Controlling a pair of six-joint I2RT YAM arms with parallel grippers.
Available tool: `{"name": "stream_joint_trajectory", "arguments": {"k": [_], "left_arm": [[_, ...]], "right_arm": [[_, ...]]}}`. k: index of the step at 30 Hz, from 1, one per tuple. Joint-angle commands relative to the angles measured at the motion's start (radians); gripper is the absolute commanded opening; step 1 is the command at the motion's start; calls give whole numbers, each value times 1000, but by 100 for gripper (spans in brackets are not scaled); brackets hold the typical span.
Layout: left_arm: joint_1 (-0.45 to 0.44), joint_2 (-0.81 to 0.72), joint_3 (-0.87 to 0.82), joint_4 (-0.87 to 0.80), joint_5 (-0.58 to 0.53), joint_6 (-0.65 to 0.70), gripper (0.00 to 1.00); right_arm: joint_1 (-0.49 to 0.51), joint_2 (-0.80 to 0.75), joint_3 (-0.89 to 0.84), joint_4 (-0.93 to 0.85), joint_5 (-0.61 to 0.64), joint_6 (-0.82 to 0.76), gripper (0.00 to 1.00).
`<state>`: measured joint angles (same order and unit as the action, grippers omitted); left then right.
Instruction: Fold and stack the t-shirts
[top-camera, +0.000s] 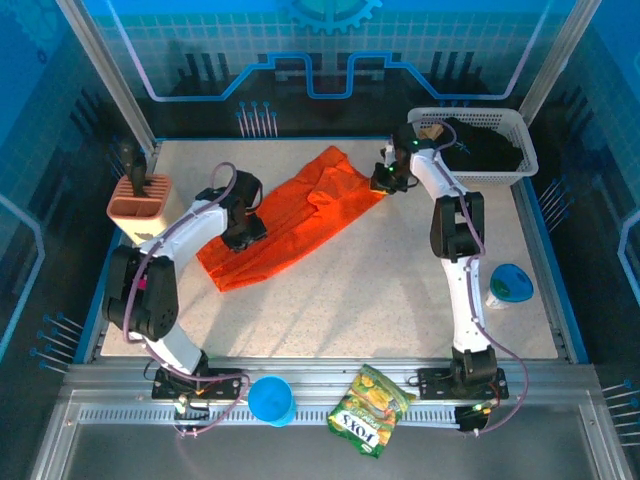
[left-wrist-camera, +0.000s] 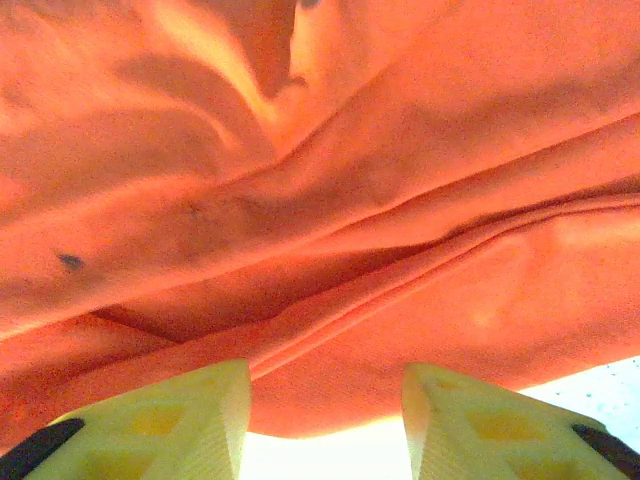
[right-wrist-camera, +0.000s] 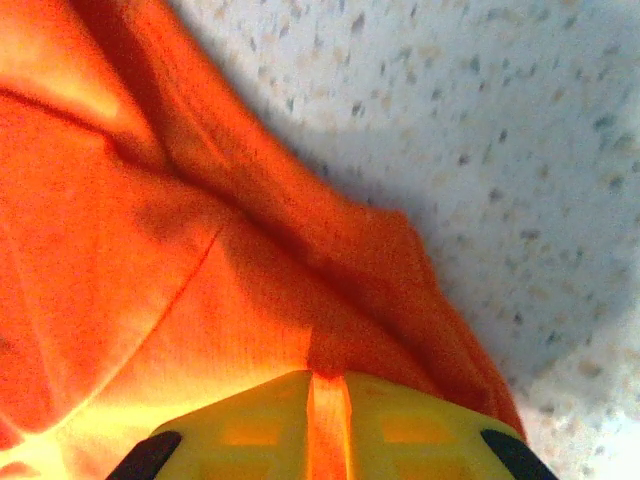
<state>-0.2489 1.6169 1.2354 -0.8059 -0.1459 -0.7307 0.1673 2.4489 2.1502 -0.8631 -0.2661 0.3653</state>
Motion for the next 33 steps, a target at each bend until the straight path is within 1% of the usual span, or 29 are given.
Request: {"name": "stream_joint_trajectory", "arguments": {"k": [1,3,5,7,9,11,12,14,16,20,25,28,31,33], "left_arm": [[0,-46,69,-101,-112,34,48],[8,-21,100,-136,-154,66,50],[25,22,117,-144,-160,101,50],[50,84,127,-137,-157,126,47],[77,146,132,-118,-157,143,43],[95,190,133,-85,-161,159,42],[104,212,134,-72,-160,166,42],[115,259,151,-71,-165,178,41],[120,300,164,-81,-191,184,40],[126,328,127,-70,-218,182,39],[126,307,37,-33,-227,169,39],[126,305,-8,-17,-194,165,39],[125,282,-42,-20,-179,160,38],[122,266,-65,-22,-153,152,38]], "right_arm": [[12,-250,-158,66,-9,11,21],[18,-368,-287,116,14,44,21],[34,-469,-412,171,10,92,22],[64,-548,-539,249,-18,160,21],[113,-605,-660,360,-49,244,18],[178,-624,-727,421,-2,343,17],[208,-616,-733,412,26,398,15],[264,-582,-734,456,22,453,13],[313,-528,-709,487,48,488,13],[367,-352,-539,418,79,494,11],[383,-212,-429,369,107,513,10],[385,-158,-378,300,150,499,10],[383,-96,-294,180,215,446,10],[379,-51,-212,77,268,393,7]]}}
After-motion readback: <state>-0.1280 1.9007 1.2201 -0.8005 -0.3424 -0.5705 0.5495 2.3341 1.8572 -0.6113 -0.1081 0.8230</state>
